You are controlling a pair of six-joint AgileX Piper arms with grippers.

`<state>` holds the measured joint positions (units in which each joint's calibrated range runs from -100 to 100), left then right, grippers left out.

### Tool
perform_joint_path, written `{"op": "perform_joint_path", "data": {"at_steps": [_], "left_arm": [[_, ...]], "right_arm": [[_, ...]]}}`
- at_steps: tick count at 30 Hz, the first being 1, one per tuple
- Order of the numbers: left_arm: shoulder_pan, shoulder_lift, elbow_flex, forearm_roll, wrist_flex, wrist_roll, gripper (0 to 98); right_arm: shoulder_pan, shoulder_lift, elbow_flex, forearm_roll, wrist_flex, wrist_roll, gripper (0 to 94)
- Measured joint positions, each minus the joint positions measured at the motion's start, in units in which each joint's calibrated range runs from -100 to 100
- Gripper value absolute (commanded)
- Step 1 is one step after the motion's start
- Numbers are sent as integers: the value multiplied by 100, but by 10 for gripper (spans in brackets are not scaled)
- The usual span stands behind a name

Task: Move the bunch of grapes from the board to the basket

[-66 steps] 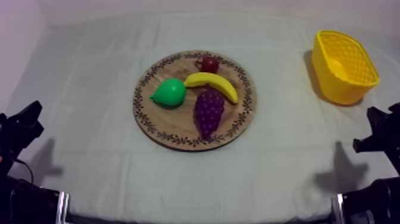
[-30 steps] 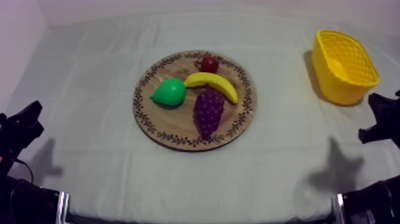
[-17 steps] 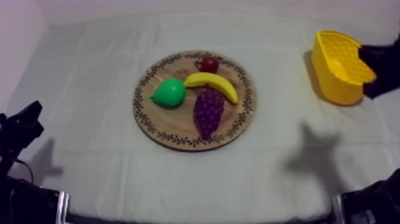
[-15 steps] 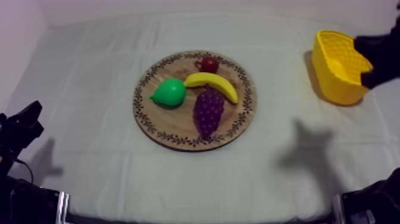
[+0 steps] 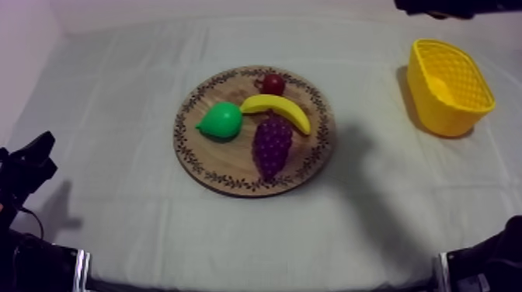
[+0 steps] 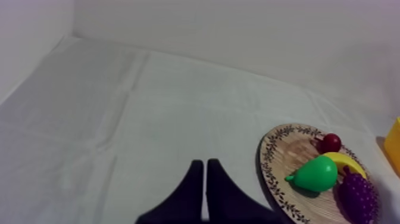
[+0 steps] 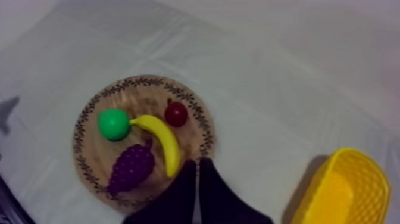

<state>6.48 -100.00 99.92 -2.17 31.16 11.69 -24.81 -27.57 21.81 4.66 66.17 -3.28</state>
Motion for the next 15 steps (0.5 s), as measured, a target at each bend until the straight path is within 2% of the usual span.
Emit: {"op": "perform_joint_path", "data": {"at_steps": [10, 15], "left_arm": [[0, 0, 0, 0, 0, 0, 1], [0, 0, 0, 0, 0, 0, 1]], "right_arm": [[-546, 1599, -2112, 0, 1842, -865, 2], [-689, 2215, -2825, 48, 2433, -1284, 2]]}}
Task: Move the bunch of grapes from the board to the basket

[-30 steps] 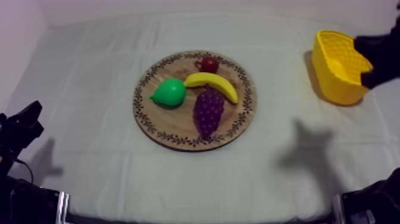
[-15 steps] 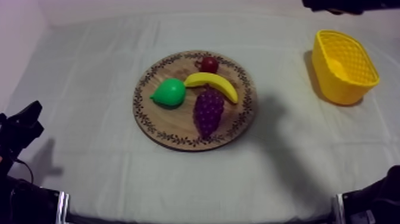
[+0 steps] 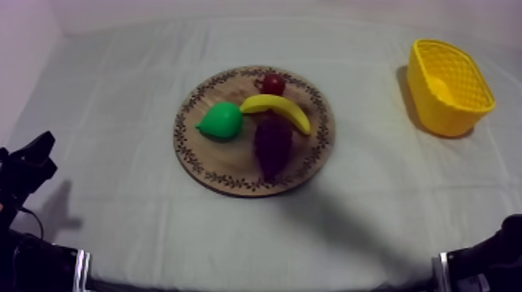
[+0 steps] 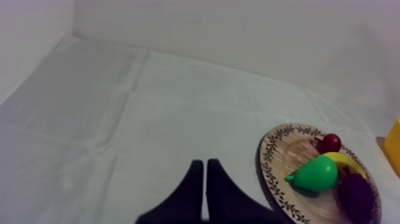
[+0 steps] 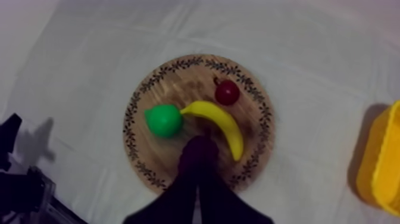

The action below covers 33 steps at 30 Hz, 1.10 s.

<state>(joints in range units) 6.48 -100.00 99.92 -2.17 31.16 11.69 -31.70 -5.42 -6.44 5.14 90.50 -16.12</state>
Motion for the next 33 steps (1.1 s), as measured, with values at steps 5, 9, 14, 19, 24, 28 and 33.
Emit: {"op": "perform_joint_path", "data": {"at_steps": [5, 9, 14, 19, 24, 28, 33], "left_arm": [[0, 0, 0, 0, 0, 0, 1], [0, 0, 0, 0, 0, 2, 1], [0, 0, 0, 0, 0, 2, 1], [0, 0, 0, 0, 0, 2, 1], [0, 0, 0, 0, 0, 2, 1], [0, 0, 0, 0, 0, 2, 1], [0, 0, 0, 0, 0, 2, 1]], "right_arm": [[-176, 528, -518, 127, 497, -414, 2], [-254, 912, -769, 186, 712, -711, 2], [-306, 1312, -809, 231, 780, -1012, 2], [-357, 1641, -809, 231, 796, -1153, 3], [-375, 1824, -743, 244, 812, -1221, 102], [-382, 1856, -667, 230, 830, -1255, 535], [-379, 1869, -563, 177, 821, -1268, 859]]}}
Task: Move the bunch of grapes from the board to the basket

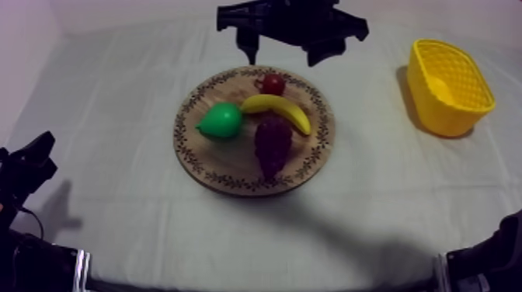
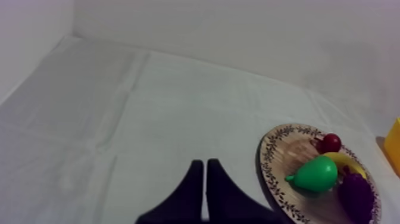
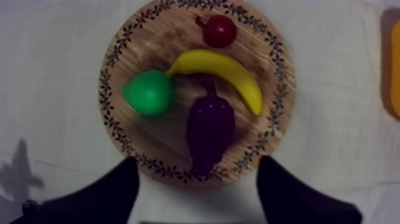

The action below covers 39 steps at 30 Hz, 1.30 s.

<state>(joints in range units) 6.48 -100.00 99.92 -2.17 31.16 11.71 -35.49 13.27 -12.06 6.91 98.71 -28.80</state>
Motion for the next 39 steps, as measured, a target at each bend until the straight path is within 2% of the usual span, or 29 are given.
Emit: {"op": "perform_joint_path", "data": {"at_steps": [3, 8, 19, 28, 39], "left_arm": [[0, 0, 0, 0, 0, 0, 1], [0, 0, 0, 0, 0, 0, 1], [0, 0, 0, 0, 0, -3, 1], [0, 0, 0, 0, 0, -3, 1], [0, 0, 0, 0, 0, -3, 1]], "right_arm": [[5, 20, 79, -12, 0, 1, 905], [9, 110, 348, -139, -180, 110, 928], [24, 512, 1517, -354, -1632, 114, 931], [191, 982, 1890, -506, -2604, 143, 927], [269, 1687, 1788, -751, -2886, 305, 921]]}}
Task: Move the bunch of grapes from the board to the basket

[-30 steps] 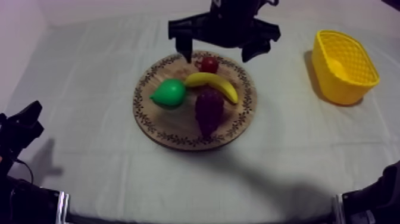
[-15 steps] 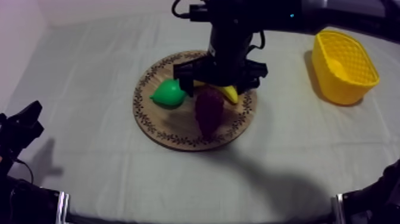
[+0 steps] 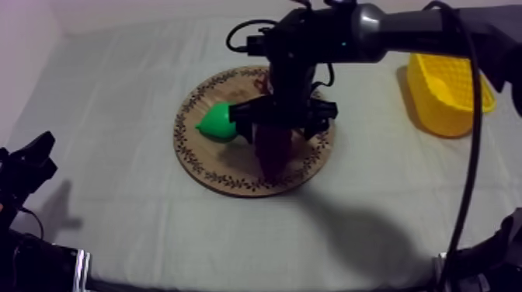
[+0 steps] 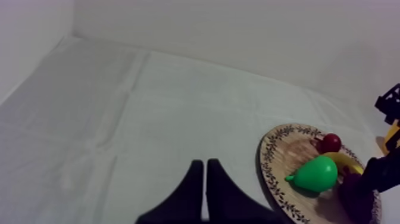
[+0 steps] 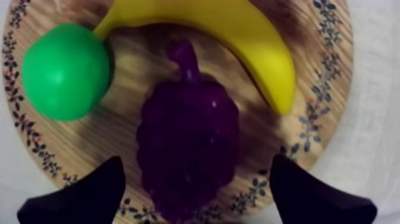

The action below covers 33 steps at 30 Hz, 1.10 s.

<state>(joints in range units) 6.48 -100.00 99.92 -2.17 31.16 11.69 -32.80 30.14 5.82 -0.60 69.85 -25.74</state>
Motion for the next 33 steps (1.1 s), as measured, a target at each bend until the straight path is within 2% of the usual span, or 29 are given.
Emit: {"op": "perform_joint_path", "data": {"at_steps": [4, 7, 9, 16, 19, 27, 33], "left_arm": [[0, 0, 0, 0, 0, 0, 1], [0, 0, 0, 0, 0, 0, 1], [0, 0, 0, 0, 0, 3, 1], [0, 0, 0, 0, 0, 0, 1], [0, 0, 0, 0, 0, 0, 1], [0, 0, 0, 0, 0, 0, 1], [0, 0, 0, 0, 0, 0, 1]], "right_arm": [[8, 242, -133, -113, -29, 104, 913], [13, 387, -194, -138, -44, 152, 854], [13, 475, -235, -154, -44, 163, 778], [13, 648, -326, -192, -14, 166, 423], [13, 634, -326, -149, -22, 143, 344], [46, 51, -2, -48, -39, 129, 316], [184, -847, 350, 192, 85, 236, 335]]}}
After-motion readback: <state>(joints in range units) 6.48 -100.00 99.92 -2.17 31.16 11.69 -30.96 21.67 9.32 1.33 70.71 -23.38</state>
